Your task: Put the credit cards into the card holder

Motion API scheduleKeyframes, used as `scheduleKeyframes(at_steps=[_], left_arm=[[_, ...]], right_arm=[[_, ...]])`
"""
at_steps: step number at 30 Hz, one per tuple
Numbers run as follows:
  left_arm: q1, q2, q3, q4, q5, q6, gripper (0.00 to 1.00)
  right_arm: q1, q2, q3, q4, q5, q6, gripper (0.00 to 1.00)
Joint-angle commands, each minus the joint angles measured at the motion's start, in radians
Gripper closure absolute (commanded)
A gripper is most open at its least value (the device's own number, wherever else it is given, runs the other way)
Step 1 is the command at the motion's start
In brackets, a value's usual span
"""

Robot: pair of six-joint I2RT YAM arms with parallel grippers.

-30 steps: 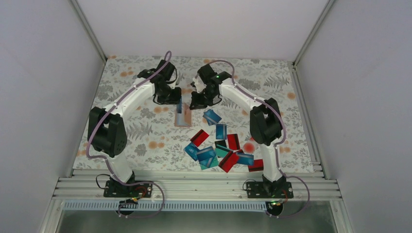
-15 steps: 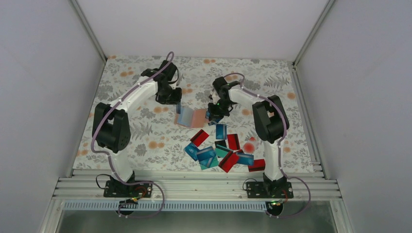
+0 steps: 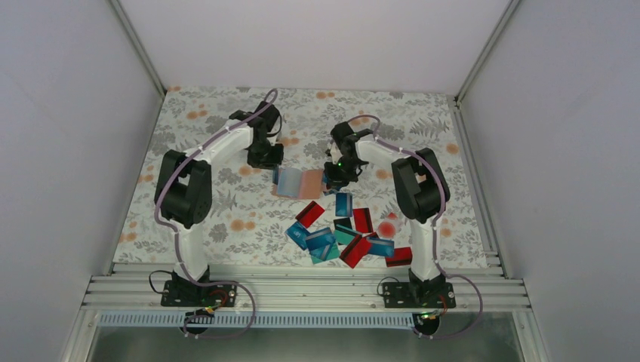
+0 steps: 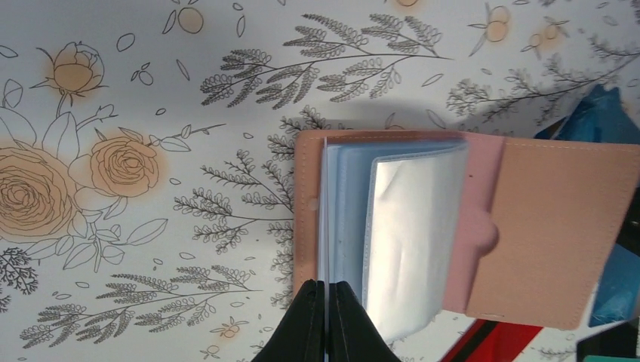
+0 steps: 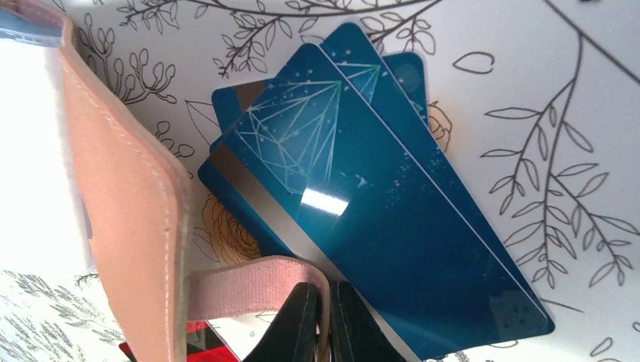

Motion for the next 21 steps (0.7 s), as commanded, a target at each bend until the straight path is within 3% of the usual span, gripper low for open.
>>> scheduleKeyframes(at_steps=[1,13,21], left_arm=[[-0.001,0.018,0.014,-0.009,-0.039,0.017,0.98],[-0.011,0.029,0.052,0.019,0.104,0.008,0.98],[-0.034,0.055,0.110,-0.008,0.116,-0.002,0.98]], right_arm=[[-0.002,0.005,-0.033,0.031,0.032,-0.018,0.96],[-0.002,0.036,-0.032,0.046,0.002,-0.023,0.96],[-0.002,0.048,-0.016,0.043,-0.003,-0.028,0.96]])
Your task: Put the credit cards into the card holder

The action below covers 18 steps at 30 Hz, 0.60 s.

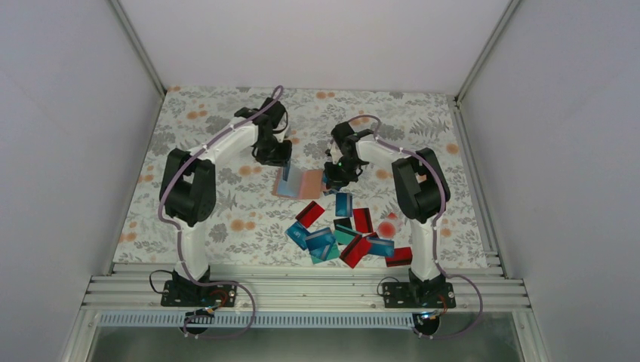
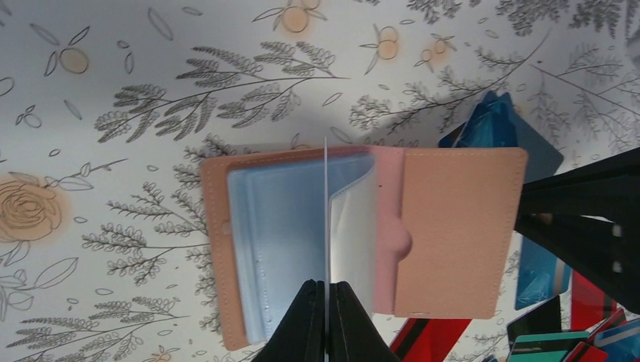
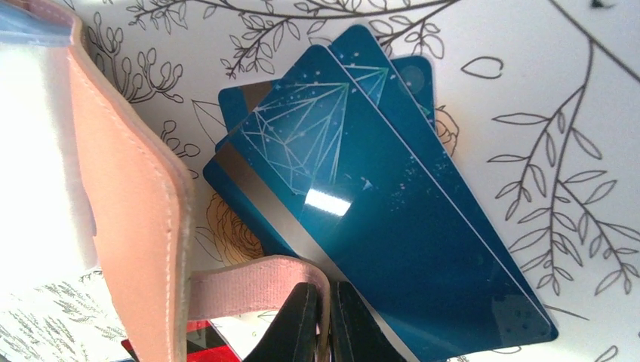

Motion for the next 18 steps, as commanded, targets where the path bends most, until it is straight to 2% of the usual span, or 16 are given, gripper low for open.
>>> scheduleKeyframes(at_steps=[1,12,18], left_arm=[[-0.012,0.021,0.059,-0.022,0.030,-0.011,0.98],[-0.038,0.070,0.073,0.053,0.192,-0.024,0.98],[-0.071,0.128,0.123,0.030,0.187,-0.017,0.98]], right_arm=[[0.002,0.050,-0.010,0.030,0.011,-0.017,0.96],[-0.003,0.051,0.025,0.002,-0.001,-0.037,0.96],[-0.019,0.014,0.046,-0.005,-0.050,-0.041,0.79]])
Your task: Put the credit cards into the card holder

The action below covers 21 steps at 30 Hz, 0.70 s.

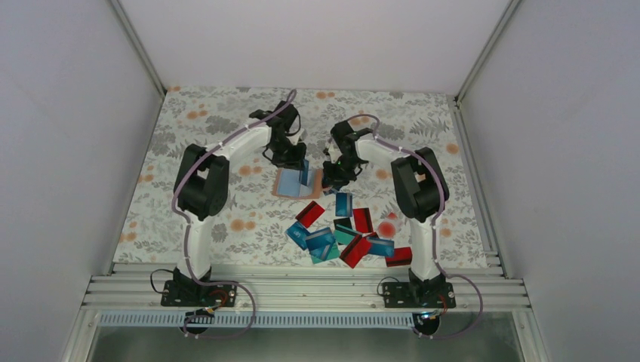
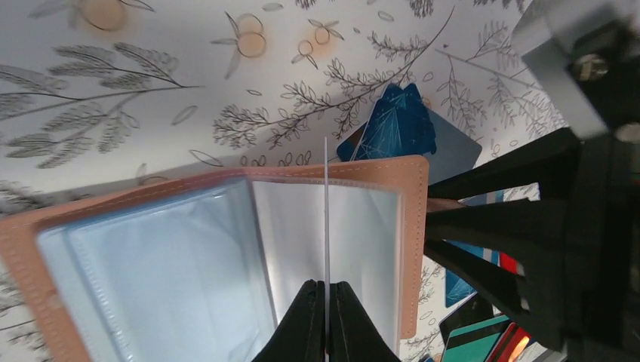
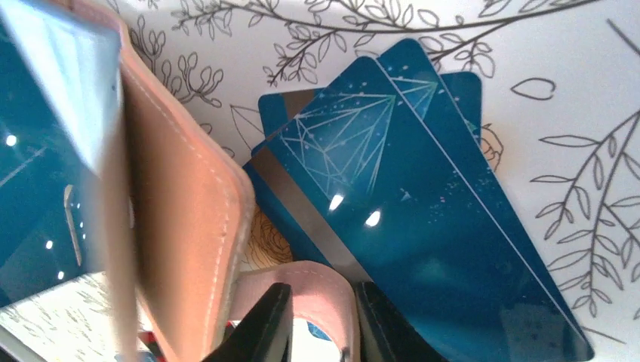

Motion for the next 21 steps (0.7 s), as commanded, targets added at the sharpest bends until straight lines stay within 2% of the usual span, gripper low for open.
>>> scheduleKeyframes(at_steps=[1,9,12,16,21], left_arm=[[-0.025,0.033,0.049,-0.008,0.025,0.003,0.98],[-0.035,0.056,0.053,-0.019,-0.017,-0.004,0.98],[-0.035,0.064,0.053,-0.015,-0.017,-0.010,0.98],[-0.034,0.054,0.048,-0.003,-0.010,-0.018,0.98],[-0.034,0.046,0.032,0.004,-0.005,-0.023,0.98]], right_arm=[[-0.016,-0.003,0.028,0.006,-0.033,-0.016,0.76],[-0.048,-0.069,0.029,0.012,-0.085,0.002,0.56],[-0.051,-0.083,0.013,0.043,-0.148,-0.007,0.51],[-0.050,-0.062,-0.005,0.082,-0.247,-0.011,0.46],[-0.051,-0.032,-0.015,0.102,-0.276,-0.018,0.41]])
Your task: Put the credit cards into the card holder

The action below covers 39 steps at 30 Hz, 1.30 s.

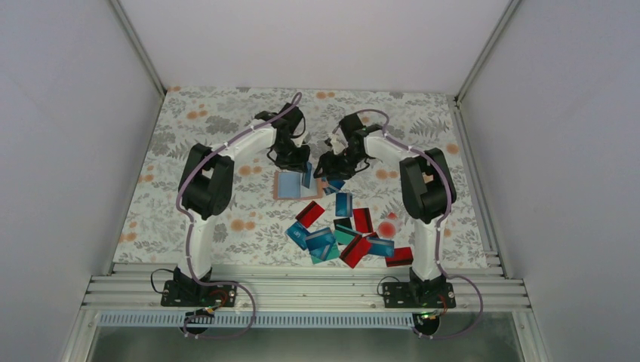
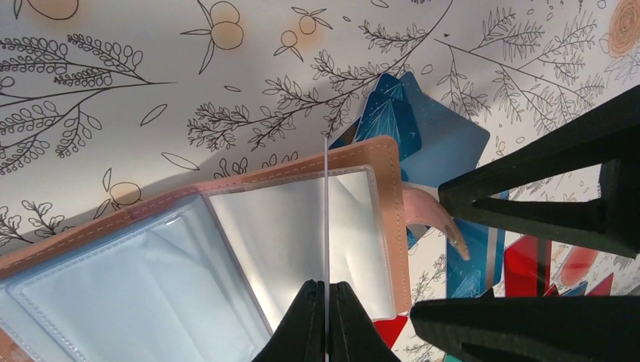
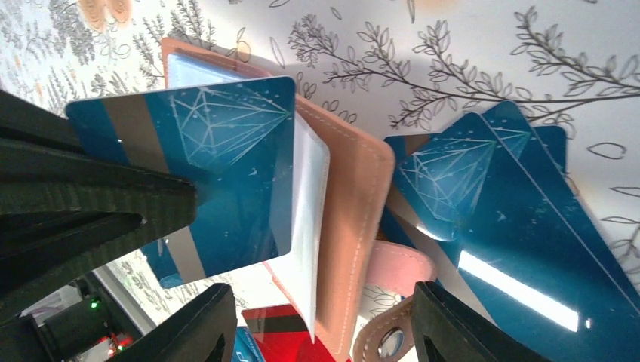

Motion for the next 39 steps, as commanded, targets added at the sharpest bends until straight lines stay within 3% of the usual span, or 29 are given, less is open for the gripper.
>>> scheduleKeyframes(at_steps=[1,7,12,16,24,32,39], left_arm=[[-0.001,-0.001,0.002,0.017,0.003,-0.015,0.98],[-0.001,-0.001,0.011,0.003,-0.009,-0.010,0.98],[-0.001,0.004,0.021,-0.005,-0.012,-0.007,0.98],[0.006,-0.018,0.008,0.007,-0.024,-0.023,0.98],[0.069,-0.123,-0.102,0.103,0.086,-0.054,0.98],[0.101,-0.155,-0.042,-0.074,-0.139,-0.021,0.98],[0.147,-0.211,-0.132,-0.126,-0.266,0.003,0.98]], right_arm=[[-0.002,0.016,-0.013,0.039,-0.068,-0.016,0.41],[-0.001,0.076,-0.002,0.042,-0.067,-0.023,0.41],[0.000,0.108,-0.008,0.038,-0.035,-0.026,0.49],[0.000,0.114,-0.019,0.035,-0.025,-0.038,0.51],[-0.002,0.124,-0.022,0.028,-0.015,-0.048,0.58],[-0.002,0.146,0.002,0.010,-0.022,-0.058,0.68],[-0.002,0.176,0.018,0.001,-0.010,-0.052,0.81]])
